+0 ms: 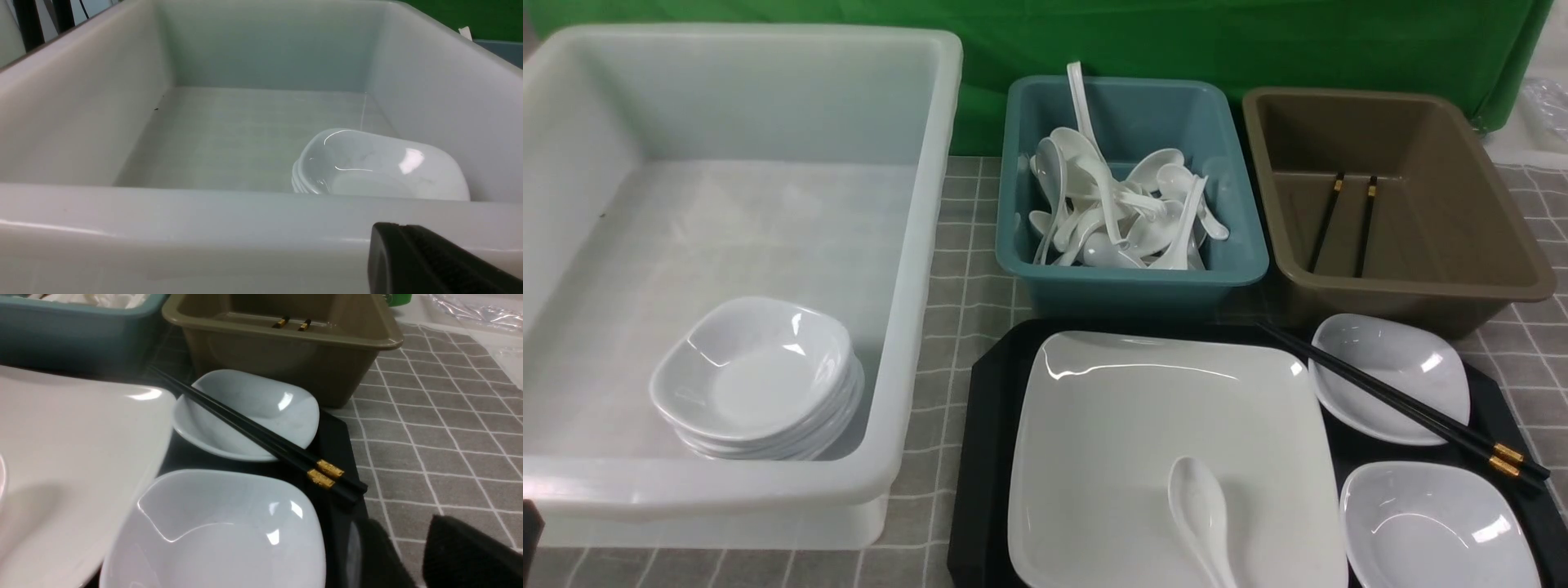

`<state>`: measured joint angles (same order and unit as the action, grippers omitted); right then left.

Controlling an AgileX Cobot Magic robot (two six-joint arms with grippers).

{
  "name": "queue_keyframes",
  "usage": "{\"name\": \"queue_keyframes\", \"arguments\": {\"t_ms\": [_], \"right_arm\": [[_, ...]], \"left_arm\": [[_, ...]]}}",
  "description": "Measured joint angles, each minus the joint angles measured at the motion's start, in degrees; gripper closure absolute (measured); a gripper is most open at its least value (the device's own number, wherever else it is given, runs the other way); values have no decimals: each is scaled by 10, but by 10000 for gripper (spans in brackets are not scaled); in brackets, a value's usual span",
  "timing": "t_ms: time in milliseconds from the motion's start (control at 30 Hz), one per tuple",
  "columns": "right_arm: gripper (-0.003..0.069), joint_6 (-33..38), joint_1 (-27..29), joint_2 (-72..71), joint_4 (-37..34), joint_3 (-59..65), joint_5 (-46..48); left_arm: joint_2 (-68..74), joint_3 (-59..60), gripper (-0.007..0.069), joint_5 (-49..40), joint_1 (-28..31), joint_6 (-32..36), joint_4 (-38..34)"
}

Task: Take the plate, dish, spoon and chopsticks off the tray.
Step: Use the right arm to grab a pair of chopsticks from the plate

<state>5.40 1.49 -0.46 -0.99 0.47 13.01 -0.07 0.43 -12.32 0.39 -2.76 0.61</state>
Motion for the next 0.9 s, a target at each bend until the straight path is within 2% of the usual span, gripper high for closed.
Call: {"name": "queue_keyframes", "arguments": {"t_ms": [367,567,633,700,800,900], "right_arm": [[419,0,0,0,0,0,0],[419,0,0,0,0,0,0],[419,0,0,0,0,0,0],[419,0,0,0,0,0,0],[419,0,0,0,0,0,0],[419,0,0,0,0,0,0]], "left_arm": [[0,0,603,13,0,-5,-6],[0,0,603,156,0,-114,-183],[0,0,603,207,0,-133,-210],[0,-6,603,230,0,-158,-208],[7,-70,603,135,-7,-178,-150],[57,-160,603,30,-25,-118,-98]]}}
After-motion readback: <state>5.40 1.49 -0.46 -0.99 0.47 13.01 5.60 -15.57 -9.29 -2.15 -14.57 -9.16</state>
